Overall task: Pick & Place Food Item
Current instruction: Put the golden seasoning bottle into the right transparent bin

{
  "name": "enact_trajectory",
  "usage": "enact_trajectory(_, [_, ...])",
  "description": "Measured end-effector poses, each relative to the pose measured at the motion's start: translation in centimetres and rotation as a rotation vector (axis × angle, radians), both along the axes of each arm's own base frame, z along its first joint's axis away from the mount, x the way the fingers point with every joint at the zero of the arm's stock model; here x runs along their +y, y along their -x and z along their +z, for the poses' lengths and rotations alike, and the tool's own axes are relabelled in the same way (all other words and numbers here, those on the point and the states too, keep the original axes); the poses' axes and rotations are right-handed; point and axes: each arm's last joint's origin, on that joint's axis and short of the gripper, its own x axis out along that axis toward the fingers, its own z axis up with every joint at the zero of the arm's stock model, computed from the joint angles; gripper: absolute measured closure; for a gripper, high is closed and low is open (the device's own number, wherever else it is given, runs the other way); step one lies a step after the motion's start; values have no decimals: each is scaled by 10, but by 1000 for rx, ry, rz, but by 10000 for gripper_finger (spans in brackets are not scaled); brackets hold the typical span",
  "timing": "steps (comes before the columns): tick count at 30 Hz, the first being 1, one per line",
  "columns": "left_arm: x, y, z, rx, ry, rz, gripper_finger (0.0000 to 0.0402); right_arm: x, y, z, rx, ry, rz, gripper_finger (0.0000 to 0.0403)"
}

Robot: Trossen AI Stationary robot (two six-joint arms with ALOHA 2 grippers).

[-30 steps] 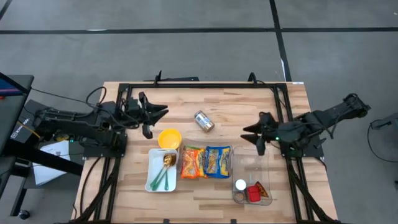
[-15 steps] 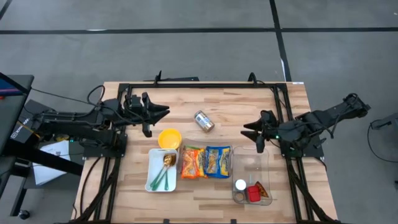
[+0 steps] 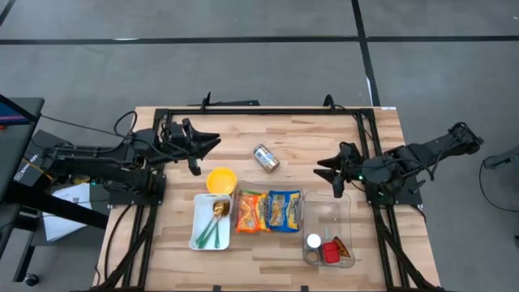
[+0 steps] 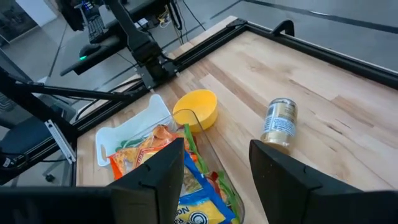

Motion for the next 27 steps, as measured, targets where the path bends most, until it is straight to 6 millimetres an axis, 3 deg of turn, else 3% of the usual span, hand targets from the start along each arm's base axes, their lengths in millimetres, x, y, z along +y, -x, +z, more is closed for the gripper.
enact_trajectory(7, [0, 0, 3, -37, 1, 13, 325, -14, -5, 1, -25, -71, -101, 228])
enact_trajectory(10, [1, 1, 4, -48, 1, 19, 325, -24, -12, 9, -18, -140, -62, 228])
enact_trajectory(17, [1, 1, 5, -57, 3, 29, 325, -55, -56, 28, 91, -154, 22, 195])
enact_trajectory(23, [1, 2, 9, -93, 3, 29, 325, -87, -100, 26, 367, -147, 49, 138])
enact_trajectory(27, [1, 2, 9, -99, 3, 29, 325, -100, -122, 29, 441, -112, 62, 118])
